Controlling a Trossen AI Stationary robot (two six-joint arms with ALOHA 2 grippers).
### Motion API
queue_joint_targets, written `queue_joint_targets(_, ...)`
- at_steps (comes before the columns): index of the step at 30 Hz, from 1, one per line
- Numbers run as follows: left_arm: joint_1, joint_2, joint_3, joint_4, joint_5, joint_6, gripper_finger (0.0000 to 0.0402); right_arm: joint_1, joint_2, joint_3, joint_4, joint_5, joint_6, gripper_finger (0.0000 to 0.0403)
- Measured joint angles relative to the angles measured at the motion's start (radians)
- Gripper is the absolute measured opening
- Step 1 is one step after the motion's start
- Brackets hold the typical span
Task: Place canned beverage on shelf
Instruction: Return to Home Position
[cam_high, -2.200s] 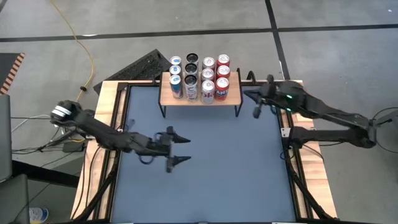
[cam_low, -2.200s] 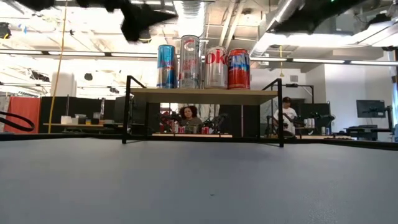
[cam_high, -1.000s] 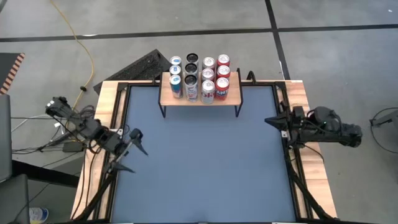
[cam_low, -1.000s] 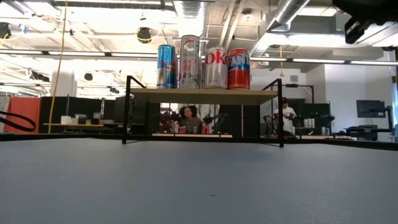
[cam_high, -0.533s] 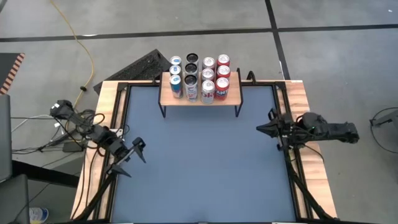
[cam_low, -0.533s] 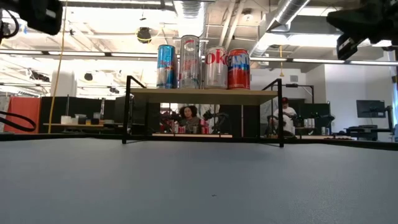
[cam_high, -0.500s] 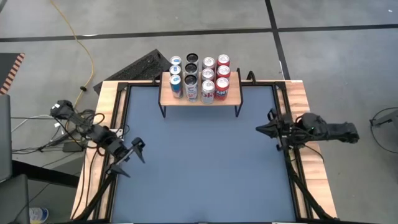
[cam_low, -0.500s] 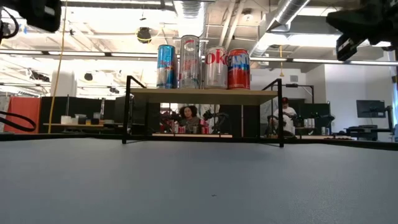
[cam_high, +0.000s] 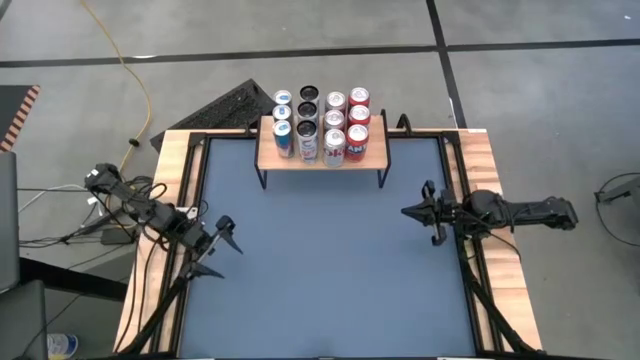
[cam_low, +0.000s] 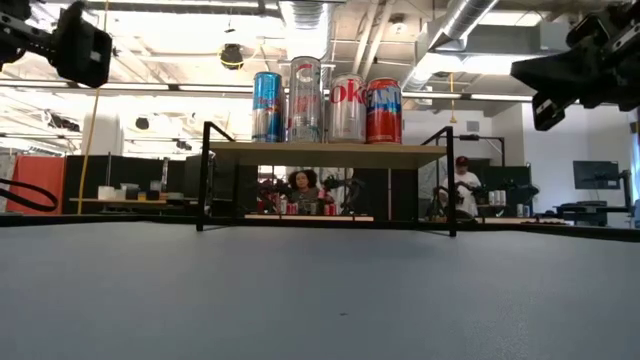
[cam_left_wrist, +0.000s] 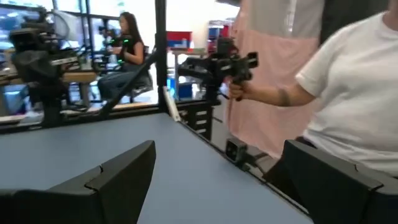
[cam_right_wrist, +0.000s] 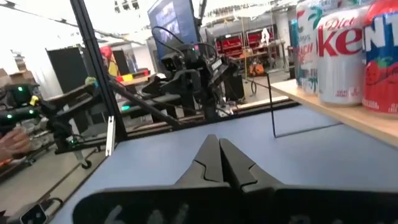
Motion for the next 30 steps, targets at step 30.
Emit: queue_joint_targets(30, -0.005, -0.189, -0.002, -0.190, -0.056, 0.081, 0.0343, -0.003, 0.002, -0.002, -0.087, 0.025, 0.023, 0.0000)
